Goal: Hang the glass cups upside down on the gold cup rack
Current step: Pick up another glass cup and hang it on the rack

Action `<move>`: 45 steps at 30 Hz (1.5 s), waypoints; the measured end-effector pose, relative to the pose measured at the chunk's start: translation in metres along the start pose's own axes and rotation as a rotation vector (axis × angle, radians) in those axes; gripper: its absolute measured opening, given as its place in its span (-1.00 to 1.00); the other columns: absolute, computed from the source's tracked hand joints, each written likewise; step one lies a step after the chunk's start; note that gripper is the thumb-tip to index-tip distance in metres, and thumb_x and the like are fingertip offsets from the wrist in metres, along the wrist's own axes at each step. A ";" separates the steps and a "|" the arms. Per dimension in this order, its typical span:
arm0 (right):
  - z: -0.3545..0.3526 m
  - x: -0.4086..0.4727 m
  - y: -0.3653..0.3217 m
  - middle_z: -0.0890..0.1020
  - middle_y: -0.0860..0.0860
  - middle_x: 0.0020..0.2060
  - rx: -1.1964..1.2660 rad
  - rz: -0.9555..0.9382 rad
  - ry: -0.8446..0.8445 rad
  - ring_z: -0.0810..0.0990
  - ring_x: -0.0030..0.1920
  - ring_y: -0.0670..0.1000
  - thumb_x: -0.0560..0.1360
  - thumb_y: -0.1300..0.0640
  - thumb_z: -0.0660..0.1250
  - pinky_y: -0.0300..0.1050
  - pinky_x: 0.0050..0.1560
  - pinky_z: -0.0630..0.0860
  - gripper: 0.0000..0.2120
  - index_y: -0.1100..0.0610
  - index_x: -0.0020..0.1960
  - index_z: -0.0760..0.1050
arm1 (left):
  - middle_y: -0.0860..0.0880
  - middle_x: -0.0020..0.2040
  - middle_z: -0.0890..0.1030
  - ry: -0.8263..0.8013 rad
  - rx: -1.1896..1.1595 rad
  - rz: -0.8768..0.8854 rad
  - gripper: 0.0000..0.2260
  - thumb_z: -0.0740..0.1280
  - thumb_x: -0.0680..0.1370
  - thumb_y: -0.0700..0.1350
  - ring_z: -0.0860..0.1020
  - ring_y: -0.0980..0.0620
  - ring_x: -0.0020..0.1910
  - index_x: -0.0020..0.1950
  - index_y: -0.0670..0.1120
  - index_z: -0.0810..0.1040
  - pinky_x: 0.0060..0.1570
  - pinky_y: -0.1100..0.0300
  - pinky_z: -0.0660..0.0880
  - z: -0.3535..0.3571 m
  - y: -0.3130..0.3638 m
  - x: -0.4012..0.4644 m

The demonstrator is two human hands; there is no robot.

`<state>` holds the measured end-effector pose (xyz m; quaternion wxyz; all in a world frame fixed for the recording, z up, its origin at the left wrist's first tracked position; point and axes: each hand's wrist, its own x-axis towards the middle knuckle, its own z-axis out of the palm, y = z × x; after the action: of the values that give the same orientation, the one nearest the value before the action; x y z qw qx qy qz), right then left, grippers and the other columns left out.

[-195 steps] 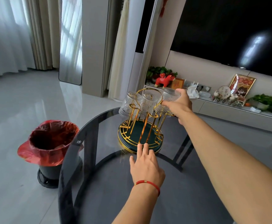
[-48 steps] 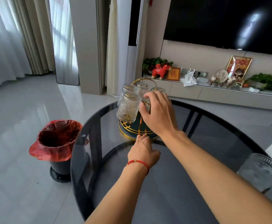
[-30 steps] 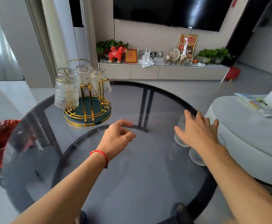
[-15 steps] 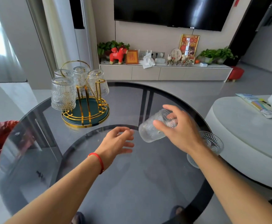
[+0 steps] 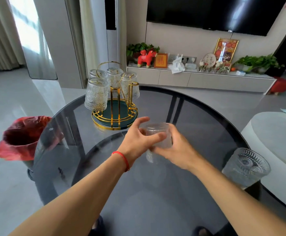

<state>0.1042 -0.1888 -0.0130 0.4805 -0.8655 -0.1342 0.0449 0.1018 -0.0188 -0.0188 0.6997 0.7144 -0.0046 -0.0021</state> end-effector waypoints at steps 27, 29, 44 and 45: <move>0.039 0.196 -0.095 0.50 -0.07 0.16 0.022 -0.050 0.424 0.48 0.14 -0.01 0.22 -0.06 0.70 -0.14 0.00 0.40 -0.07 0.06 0.48 0.36 | -0.07 0.69 0.08 0.175 1.047 0.016 -0.34 0.35 0.54 -0.10 -0.08 -0.08 0.68 0.63 -0.11 0.22 0.61 -0.08 0.18 -0.069 -0.044 0.035; 0.048 0.197 -0.090 0.52 -0.08 0.15 -0.063 -0.079 0.414 0.49 0.14 -0.01 0.21 -0.01 0.71 -0.14 0.02 0.42 -0.10 0.05 0.45 0.38 | -0.07 0.70 0.06 0.166 1.051 0.010 -0.34 0.34 0.54 -0.11 -0.10 -0.08 0.68 0.63 -0.12 0.22 0.61 -0.08 0.17 -0.071 -0.044 0.034; 0.051 0.134 -0.063 0.20 0.10 0.63 -0.256 -0.010 0.234 0.25 0.59 0.13 0.52 0.03 0.50 0.01 0.47 0.28 -0.04 0.11 0.68 -0.06 | -0.09 0.71 -0.02 0.154 1.078 0.000 -0.37 0.31 0.57 -0.09 -0.15 -0.10 0.68 0.62 -0.16 0.22 0.62 -0.10 0.14 -0.066 -0.050 0.033; 0.054 0.110 -0.054 0.24 0.11 0.60 -0.265 -0.053 0.265 0.29 0.57 0.12 0.54 0.08 0.46 -0.01 0.46 0.30 -0.13 0.11 0.67 0.01 | -0.09 0.71 -0.04 0.159 1.065 0.005 -0.39 0.30 0.57 -0.11 -0.16 -0.10 0.68 0.61 -0.16 0.22 0.63 -0.08 0.10 -0.067 -0.051 0.033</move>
<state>0.1884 -0.0870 0.0094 0.3767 -0.9158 -0.0970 -0.1002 0.1359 0.0494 -0.0682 0.2389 0.9683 0.0462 0.0560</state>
